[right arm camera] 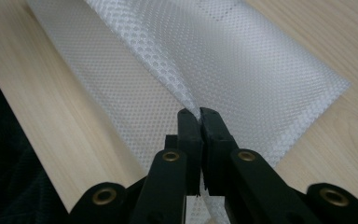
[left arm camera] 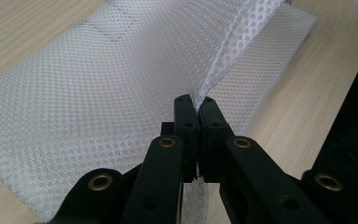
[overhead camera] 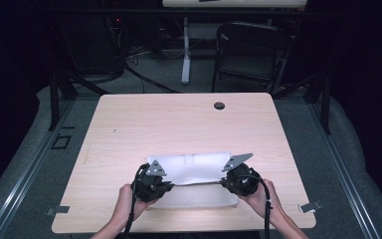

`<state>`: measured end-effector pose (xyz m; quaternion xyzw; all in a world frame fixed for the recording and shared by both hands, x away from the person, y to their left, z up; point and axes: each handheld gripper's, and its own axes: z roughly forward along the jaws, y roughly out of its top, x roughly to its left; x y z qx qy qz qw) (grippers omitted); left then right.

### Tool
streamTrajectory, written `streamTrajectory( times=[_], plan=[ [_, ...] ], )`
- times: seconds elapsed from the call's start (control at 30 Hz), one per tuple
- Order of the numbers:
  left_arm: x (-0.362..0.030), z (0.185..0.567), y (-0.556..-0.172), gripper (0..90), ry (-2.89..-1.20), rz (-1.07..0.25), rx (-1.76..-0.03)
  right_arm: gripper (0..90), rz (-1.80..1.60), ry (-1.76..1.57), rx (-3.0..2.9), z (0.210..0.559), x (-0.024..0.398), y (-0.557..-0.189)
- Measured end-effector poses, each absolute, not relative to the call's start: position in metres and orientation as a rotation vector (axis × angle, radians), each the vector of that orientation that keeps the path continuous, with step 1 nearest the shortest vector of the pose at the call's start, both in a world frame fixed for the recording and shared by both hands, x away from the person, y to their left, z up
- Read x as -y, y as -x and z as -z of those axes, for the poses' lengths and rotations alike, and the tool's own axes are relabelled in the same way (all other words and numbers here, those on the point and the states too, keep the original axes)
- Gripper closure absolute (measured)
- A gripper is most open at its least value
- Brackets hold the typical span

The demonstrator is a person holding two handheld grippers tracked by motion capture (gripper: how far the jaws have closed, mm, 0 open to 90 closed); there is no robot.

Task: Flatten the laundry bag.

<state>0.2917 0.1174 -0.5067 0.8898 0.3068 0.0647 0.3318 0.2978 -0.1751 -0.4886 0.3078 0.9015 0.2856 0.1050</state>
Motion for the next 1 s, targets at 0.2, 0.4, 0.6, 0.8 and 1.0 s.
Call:
streamTrajectory(
  times=[0.2, 0.4, 0.6, 0.8, 1.0],
  plan=[
    [-0.122, 0.509, -0.289, 60.8, -2.333, -0.166, -0.789, 89.2, -0.912, -0.955, -2.624, 0.479, 0.181, -0.299],
    [-0.129, 0.512, -0.285, 43.0, -2.340, -0.201, -0.822, 89.3, -0.938, -0.980, -2.608, 0.475, 0.182, -0.302],
    [-0.137, 0.513, -0.285, 47.1, -2.362, -0.274, -0.831, 89.3, -0.966, -0.992, -2.589, 0.466, 0.182, -0.308],
    [-0.139, 0.508, -0.289, 86.1, -2.302, -0.292, -0.816, 88.5, -0.969, -0.994, -2.582, 0.462, 0.180, -0.314],
    [-0.138, 0.496, -0.295, 88.7, -2.261, -0.279, -0.872, 74.1, -0.947, -1.008, -2.569, 0.466, 0.189, -0.314]
  ],
)
